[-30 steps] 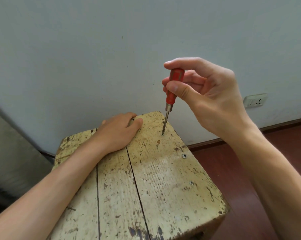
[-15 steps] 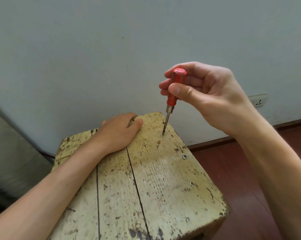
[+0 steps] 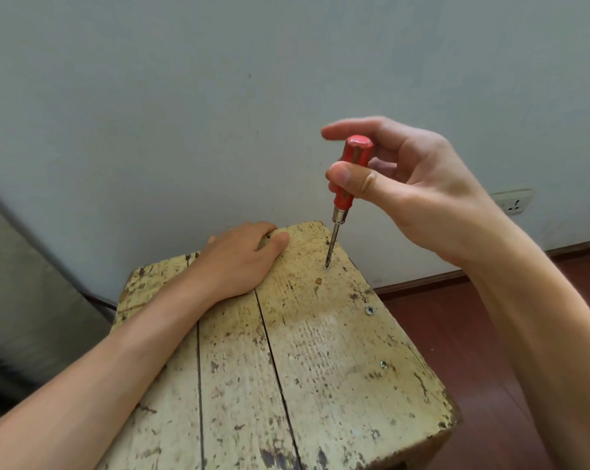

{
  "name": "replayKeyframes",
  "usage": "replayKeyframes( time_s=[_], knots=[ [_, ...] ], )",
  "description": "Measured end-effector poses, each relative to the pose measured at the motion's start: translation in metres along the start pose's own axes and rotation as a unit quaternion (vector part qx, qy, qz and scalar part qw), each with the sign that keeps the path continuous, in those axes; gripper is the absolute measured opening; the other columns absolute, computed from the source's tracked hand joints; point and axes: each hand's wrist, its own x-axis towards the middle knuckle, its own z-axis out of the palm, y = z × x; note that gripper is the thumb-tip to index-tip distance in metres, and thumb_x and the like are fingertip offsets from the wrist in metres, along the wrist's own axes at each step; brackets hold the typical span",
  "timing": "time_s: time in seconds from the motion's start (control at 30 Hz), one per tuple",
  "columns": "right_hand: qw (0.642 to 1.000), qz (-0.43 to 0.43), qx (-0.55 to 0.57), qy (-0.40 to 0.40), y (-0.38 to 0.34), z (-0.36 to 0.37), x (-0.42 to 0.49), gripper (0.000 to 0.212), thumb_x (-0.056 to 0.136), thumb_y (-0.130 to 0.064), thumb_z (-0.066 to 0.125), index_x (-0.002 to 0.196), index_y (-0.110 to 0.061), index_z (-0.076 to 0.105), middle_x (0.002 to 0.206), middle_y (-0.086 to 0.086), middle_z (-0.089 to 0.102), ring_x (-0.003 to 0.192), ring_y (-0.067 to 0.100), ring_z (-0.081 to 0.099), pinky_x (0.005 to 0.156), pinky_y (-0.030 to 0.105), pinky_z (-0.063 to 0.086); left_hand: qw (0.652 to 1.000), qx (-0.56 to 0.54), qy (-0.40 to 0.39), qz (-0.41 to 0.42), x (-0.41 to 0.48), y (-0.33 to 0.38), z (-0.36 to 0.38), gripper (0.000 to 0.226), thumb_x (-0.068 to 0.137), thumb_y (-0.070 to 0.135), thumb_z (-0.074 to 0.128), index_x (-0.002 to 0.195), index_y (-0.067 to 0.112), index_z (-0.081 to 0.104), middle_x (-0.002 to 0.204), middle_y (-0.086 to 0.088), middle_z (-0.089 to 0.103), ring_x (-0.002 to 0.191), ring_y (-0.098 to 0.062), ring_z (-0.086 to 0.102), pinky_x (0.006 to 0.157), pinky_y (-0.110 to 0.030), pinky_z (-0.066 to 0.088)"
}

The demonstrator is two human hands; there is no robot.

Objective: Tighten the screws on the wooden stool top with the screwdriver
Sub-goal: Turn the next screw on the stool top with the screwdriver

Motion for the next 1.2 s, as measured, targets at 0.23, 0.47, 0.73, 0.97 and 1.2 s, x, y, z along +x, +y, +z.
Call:
replayKeyframes(
  time_s=[0.23,0.47,0.73,0.97,1.2],
  knots=[
    [1.0,0.0,0.004,0.012,0.005,0.005,-0.007,0.009,0.099,-0.012,0.072,0.104,-0.005,0.073,0.099,0.021,0.077,0.091,0.039,0.076,0.086,0.038,0.065,1.0,-0.016,0.003,0.017,0.003,-0.002,0.007,0.042,0.105,0.054,0.03,0.079,0.029,0.052,0.078,0.01,0.06,0.079,-0.014,0.058,0.092,-0.051,0.047],
    [0.996,-0.007,-0.014,0.09,0.003,0.022,-0.01,0.007,0.099,-0.014,0.076,0.096,-0.007,0.075,0.091,0.017,0.077,0.085,0.033,0.078,0.084,0.044,0.065,0.999,-0.026,-0.001,0.025,0.008,-0.002,0.005,0.04,0.106,0.051,0.031,0.096,0.028,0.062,0.091,0.011,0.066,0.089,-0.015,0.061,0.098,-0.051,0.045],
    [0.999,0.012,0.026,0.023,-0.004,0.029,-0.012,0.019,0.108,-0.01,0.059,0.124,-0.017,0.066,0.099,0.026,0.064,0.085,0.008,0.069,0.085,0.022,0.056,1.0,-0.009,0.005,0.015,0.003,0.0,0.004,0.038,0.104,0.053,0.032,0.105,0.03,0.062,0.094,0.013,0.064,0.092,-0.015,0.06,0.098,-0.048,0.044],
    [1.0,0.02,0.012,0.0,0.001,0.033,-0.006,0.011,0.113,-0.018,0.051,0.104,-0.013,0.055,0.086,0.018,0.065,0.082,0.016,0.065,0.08,0.026,0.051,0.999,-0.025,-0.018,-0.007,0.005,-0.002,0.005,0.056,0.092,0.071,0.04,0.132,0.032,0.047,0.12,0.012,0.058,0.106,-0.014,0.05,0.095,-0.038,0.039],
    [0.998,0.042,0.01,0.037,0.012,0.052,-0.008,0.019,0.11,-0.039,0.052,0.107,-0.022,0.061,0.09,0.002,0.071,0.09,0.018,0.073,0.083,0.03,0.056,1.0,-0.009,0.001,0.027,0.002,-0.005,0.003,0.057,0.085,0.08,0.032,0.119,0.038,0.049,0.108,0.022,0.051,0.1,-0.004,0.044,0.091,-0.031,0.03]
  ],
)
